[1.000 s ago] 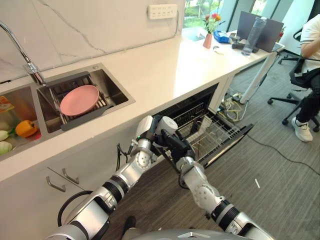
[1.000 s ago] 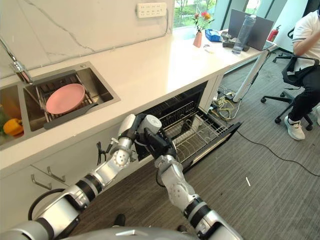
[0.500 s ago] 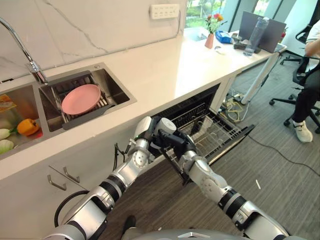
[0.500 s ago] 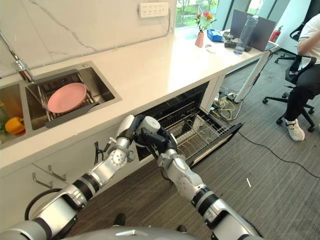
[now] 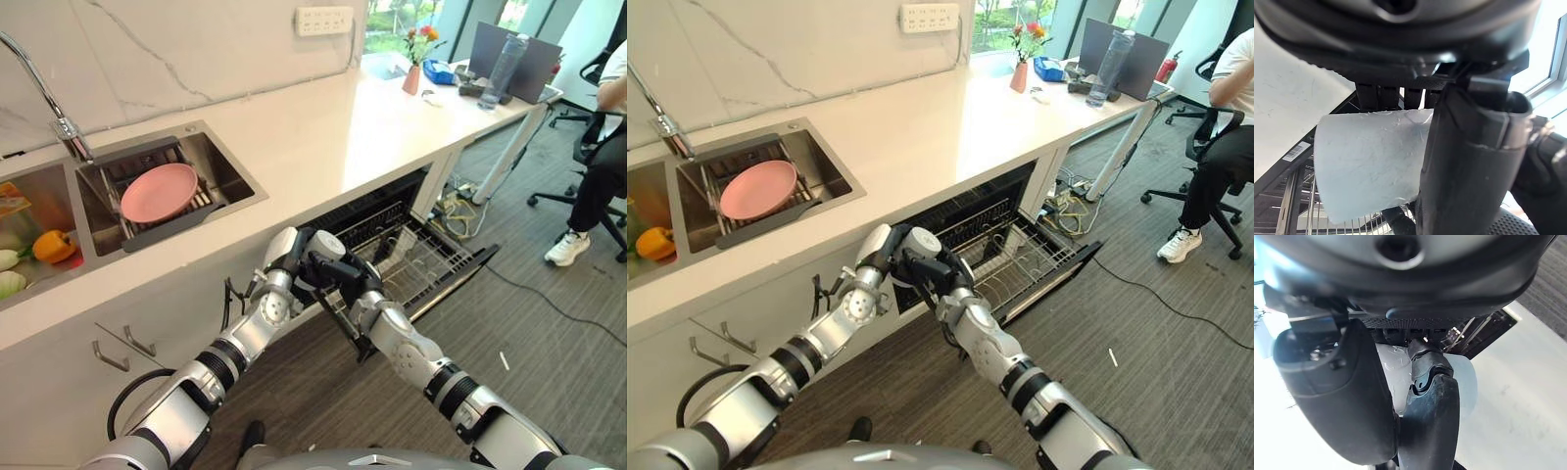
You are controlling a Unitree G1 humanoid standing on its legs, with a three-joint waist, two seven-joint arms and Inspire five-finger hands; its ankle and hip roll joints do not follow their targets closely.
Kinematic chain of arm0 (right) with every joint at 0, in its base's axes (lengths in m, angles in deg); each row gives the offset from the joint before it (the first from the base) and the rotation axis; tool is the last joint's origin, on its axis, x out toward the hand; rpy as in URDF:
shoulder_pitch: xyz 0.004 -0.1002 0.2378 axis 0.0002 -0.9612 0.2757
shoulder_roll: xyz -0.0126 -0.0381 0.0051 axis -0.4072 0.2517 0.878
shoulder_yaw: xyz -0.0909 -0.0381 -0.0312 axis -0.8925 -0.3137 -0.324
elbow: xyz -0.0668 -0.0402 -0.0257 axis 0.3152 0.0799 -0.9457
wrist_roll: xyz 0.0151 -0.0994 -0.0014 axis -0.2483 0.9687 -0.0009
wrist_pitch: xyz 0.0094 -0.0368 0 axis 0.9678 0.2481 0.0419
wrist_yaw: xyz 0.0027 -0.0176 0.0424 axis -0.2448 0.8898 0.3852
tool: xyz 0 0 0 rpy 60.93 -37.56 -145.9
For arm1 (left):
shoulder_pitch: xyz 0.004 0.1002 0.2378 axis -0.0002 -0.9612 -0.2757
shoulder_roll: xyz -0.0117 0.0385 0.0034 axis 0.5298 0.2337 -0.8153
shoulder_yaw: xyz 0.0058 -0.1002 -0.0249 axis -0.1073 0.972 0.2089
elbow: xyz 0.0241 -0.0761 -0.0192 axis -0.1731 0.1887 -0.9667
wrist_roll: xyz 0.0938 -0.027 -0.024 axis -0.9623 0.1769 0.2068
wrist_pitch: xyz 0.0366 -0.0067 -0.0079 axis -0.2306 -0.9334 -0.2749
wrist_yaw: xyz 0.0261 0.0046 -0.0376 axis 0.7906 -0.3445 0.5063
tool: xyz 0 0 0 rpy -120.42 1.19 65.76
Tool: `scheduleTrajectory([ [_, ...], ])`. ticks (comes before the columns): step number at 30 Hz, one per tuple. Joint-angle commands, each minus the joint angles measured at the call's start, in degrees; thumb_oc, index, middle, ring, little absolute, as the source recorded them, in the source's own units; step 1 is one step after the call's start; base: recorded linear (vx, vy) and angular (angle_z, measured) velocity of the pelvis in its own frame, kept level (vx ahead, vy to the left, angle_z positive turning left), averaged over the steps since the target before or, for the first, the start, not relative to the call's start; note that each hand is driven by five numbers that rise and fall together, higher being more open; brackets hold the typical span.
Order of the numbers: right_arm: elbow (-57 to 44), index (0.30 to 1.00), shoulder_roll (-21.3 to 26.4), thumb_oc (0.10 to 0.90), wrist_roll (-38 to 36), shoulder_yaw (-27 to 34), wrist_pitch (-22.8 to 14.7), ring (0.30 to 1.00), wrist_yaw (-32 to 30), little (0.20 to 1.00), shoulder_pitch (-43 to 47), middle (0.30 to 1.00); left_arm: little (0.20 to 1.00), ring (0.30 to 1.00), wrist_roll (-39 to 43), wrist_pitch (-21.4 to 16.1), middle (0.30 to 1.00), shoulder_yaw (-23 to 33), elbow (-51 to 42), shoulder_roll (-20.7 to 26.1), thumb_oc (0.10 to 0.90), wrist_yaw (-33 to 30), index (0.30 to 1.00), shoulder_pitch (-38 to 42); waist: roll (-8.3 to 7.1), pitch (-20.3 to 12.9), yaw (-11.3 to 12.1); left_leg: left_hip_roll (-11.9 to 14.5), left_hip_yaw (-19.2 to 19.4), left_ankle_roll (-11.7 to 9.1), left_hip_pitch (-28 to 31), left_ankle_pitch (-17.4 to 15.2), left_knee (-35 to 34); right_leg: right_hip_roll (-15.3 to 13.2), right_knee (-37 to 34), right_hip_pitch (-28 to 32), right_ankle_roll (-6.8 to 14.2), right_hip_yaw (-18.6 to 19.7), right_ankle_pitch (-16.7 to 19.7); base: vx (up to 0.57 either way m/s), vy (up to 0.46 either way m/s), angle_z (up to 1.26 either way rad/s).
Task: Place the dishes in the dishwasher.
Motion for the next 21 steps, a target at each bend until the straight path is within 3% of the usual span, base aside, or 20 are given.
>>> scheduleTrajectory([
  [1, -1.75, 0.300, -11.15, 0.400, -0.50, -0.88, -3.81, 0.300, 5.37, 0.300, 13.30, 0.300, 0.300, 0.300, 0.62, -8.47, 0.300, -8.07, 2.28, -11.24, 0.400, -0.51, 0.300, 19.92, 2.46, 0.16, 1.33, -2.09, 0.96, 2.48, 3.52, -5.41, 0.23, -3.77, 1.00, -1.05, 4.22, 0.62, -1.89, -0.02, -0.003, 0.03],
  [21, -6.70, 0.300, -11.86, 0.400, 0.38, 3.80, -10.12, 0.300, 3.82, 0.300, 12.56, 0.300, 0.300, 0.300, 1.29, -9.51, 0.300, -9.50, 1.23, -12.33, 0.400, -0.78, 0.300, 19.49, 3.41, -0.37, 1.36, -1.56, 0.77, 2.26, 3.78, -5.36, 0.23, -3.57, 1.00, -0.67, 4.26, 0.46, -2.33, 0.00, 0.000, 0.00],
])
